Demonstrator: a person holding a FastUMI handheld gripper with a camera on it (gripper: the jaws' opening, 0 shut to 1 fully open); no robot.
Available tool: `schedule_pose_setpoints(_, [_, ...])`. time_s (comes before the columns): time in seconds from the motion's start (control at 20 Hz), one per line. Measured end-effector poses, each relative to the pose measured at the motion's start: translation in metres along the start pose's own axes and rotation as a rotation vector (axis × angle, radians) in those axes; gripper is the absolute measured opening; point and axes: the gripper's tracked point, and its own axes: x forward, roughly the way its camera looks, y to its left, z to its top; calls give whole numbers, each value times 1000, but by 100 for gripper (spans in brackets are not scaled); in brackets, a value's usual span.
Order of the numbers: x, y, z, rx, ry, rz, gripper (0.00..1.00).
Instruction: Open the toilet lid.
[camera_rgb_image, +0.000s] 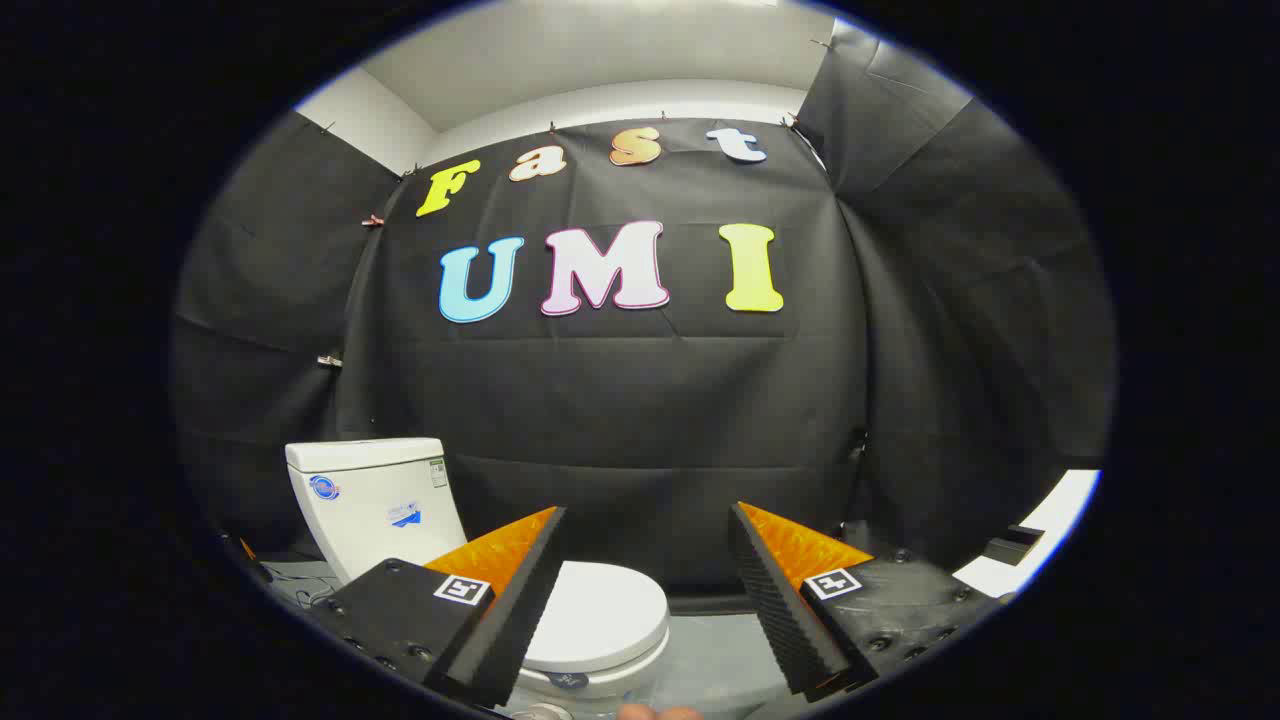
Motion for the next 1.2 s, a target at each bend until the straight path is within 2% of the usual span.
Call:
schedule_pose_setpoints(0.5, [1, -7, 0, 14, -5, -19, 98])
schedule_pose_setpoints(1.2, [-2, 7, 2, 5, -6, 22, 98])
